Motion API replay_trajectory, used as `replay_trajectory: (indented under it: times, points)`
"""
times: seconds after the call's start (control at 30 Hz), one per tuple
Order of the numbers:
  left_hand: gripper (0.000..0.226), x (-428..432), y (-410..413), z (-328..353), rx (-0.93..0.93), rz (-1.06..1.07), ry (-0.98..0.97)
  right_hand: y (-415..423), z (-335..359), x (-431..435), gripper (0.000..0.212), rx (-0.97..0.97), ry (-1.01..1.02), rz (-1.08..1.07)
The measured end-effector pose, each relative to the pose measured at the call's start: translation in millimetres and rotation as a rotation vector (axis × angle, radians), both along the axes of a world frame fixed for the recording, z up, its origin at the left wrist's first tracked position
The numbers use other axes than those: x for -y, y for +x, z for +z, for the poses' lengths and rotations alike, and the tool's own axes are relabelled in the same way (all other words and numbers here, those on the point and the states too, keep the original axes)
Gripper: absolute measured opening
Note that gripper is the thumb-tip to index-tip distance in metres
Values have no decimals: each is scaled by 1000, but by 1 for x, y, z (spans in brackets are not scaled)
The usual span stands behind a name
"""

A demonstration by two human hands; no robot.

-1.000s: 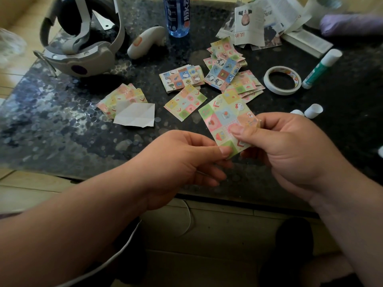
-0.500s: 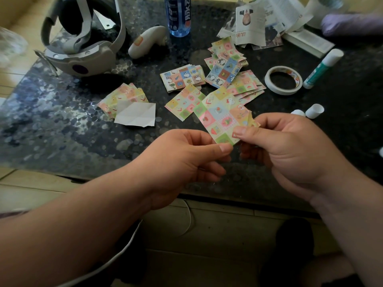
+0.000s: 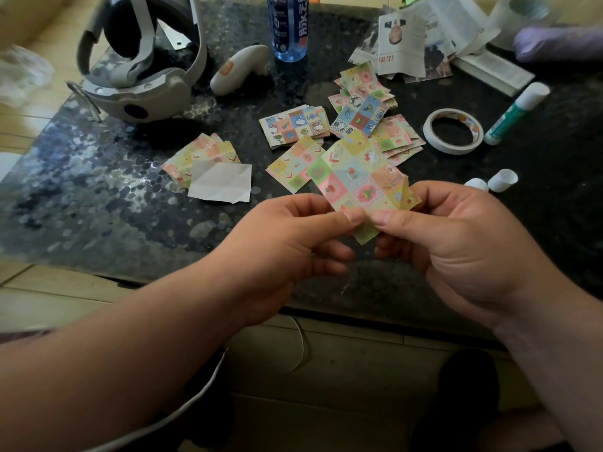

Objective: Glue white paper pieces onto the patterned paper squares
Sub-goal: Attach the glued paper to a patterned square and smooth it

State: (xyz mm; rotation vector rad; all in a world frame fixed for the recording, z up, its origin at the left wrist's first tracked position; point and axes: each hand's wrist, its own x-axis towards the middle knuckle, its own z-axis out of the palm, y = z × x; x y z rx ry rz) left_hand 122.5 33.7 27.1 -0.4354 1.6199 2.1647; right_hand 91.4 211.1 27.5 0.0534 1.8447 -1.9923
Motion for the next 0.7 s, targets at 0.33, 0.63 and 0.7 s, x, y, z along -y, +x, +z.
replay_trajectory:
  times: [0.33, 0.63, 0.7]
  points:
    - [11, 5, -8, 4, -33, 177, 4, 3, -1, 3, 39, 20, 19, 31]
    - [15, 9, -12, 8, -15, 255, 84, 5, 1, 6, 37, 44, -22, 42]
    - [12, 9, -12, 7, -18, 251, 87, 4, 2, 6, 37, 46, -33, 41]
